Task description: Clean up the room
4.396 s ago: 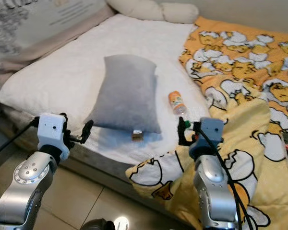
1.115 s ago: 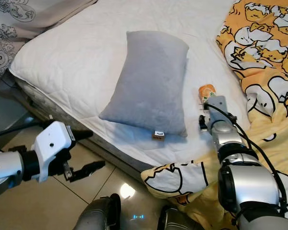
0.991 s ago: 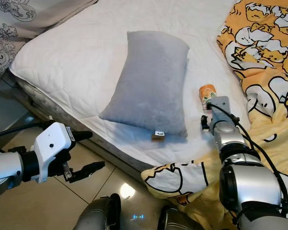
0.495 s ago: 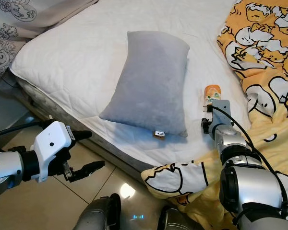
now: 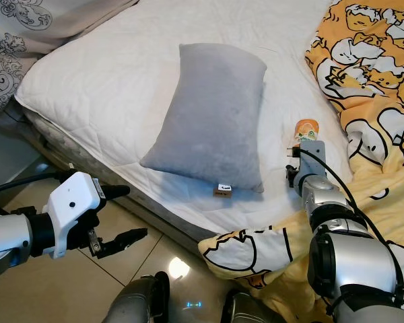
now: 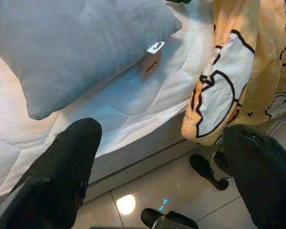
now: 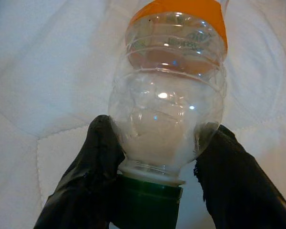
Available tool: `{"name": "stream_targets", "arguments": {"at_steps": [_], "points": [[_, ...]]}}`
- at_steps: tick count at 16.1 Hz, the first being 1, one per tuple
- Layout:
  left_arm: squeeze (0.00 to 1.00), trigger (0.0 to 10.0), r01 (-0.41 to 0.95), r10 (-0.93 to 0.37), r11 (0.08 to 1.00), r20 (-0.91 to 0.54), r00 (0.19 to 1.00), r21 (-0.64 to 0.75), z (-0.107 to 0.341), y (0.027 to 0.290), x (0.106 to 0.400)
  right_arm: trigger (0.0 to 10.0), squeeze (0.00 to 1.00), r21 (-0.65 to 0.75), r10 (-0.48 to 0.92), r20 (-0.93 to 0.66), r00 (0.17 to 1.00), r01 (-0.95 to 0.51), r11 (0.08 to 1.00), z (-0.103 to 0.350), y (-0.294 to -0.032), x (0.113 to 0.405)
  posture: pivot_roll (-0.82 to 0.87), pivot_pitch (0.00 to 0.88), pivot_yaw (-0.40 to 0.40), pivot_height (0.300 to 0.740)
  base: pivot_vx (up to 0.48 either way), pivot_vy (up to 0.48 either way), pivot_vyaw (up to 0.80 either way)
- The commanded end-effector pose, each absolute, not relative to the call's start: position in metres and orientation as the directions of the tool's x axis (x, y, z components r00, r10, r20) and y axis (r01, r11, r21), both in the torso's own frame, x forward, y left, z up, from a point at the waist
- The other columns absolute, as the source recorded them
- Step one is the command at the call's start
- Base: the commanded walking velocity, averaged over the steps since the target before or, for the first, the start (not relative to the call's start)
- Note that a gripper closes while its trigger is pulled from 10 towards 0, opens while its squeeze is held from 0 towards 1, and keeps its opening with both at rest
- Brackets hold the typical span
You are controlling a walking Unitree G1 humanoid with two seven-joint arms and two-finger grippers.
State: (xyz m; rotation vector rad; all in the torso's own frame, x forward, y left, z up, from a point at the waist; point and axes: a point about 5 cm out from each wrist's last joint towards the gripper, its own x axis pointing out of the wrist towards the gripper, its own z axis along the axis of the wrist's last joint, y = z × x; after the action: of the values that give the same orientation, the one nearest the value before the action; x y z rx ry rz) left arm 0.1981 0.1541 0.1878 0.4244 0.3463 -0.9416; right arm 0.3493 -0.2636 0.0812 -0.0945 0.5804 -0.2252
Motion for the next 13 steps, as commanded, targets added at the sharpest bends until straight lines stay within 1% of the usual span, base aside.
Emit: {"name": "stream_targets", "arguments": {"at_steps": [1,4,5,6,7,10,12,13], "points": [[0.00,10.0,0.841,-0.706,0.500,-0.464,0.535,0.209,0.189,0.152,0.196,0.0,0.00,-0.128,-0.240,-0.564,0.790,0.204,0.971,0.071,-0.265,0.342,0.35,0.194,0.010,0.740,0.000,0.000,0.00],[0.00,10.0,0.839,-0.705,0.502,-0.463,0.537,0.210,0.187,0.152,0.199,0.0,0.00,-0.111,-0.245,-0.558,0.792,0.222,0.969,0.071,-0.264,0.343,0.34,0.173,0.000,0.740,0.000,0.000,0.00],[0.00,10.0,0.833,-0.702,0.511,-0.457,0.547,0.212,0.185,0.152,0.201,0.0,0.00,-0.066,-0.244,-0.543,0.803,0.249,0.966,0.074,-0.264,0.345,0.33,0.150,-0.008,0.740,0.000,0.000,0.00],[0.00,10.0,0.827,-0.699,0.521,-0.450,0.556,0.211,0.184,0.151,0.201,0.0,0.00,-0.050,-0.240,-0.529,0.814,0.252,0.966,0.077,-0.263,0.347,0.32,0.129,-0.014,0.740,0.000,0.000,0.00],[0.00,10.0,0.813,-0.690,0.545,-0.442,0.573,0.205,0.178,0.151,0.202,0.0,0.00,-0.036,-0.219,-0.500,0.838,0.232,0.972,0.080,-0.260,0.350,0.30,0.077,-0.026,0.740,0.000,0.000,0.00],[0.00,10.0,0.768,-0.656,0.617,-0.425,0.623,0.174,0.163,0.155,0.201,0.0,0.00,-0.002,-0.161,-0.437,0.885,0.178,0.984,0.086,-0.254,0.354,0.24,0.000,-0.020,0.740,0.000,0.000,0.00],[0.00,10.0,0.704,-0.602,0.693,-0.414,0.683,0.153,0.148,0.160,0.203,0.0,0.00,0.048,-0.119,-0.340,0.933,0.144,0.988,0.095,-0.251,0.358,0.18,0.000,0.010,0.740,0.000,0.000,0.00],[0.00,10.0,0.651,-0.561,0.745,-0.392,0.729,0.146,0.144,0.162,0.205,10.0,0.00,0.092,-0.099,-0.281,0.955,0.130,0.987,0.101,-0.248,0.358,0.14,0.000,0.035,0.740,0.000,0.000,0.00]]}}
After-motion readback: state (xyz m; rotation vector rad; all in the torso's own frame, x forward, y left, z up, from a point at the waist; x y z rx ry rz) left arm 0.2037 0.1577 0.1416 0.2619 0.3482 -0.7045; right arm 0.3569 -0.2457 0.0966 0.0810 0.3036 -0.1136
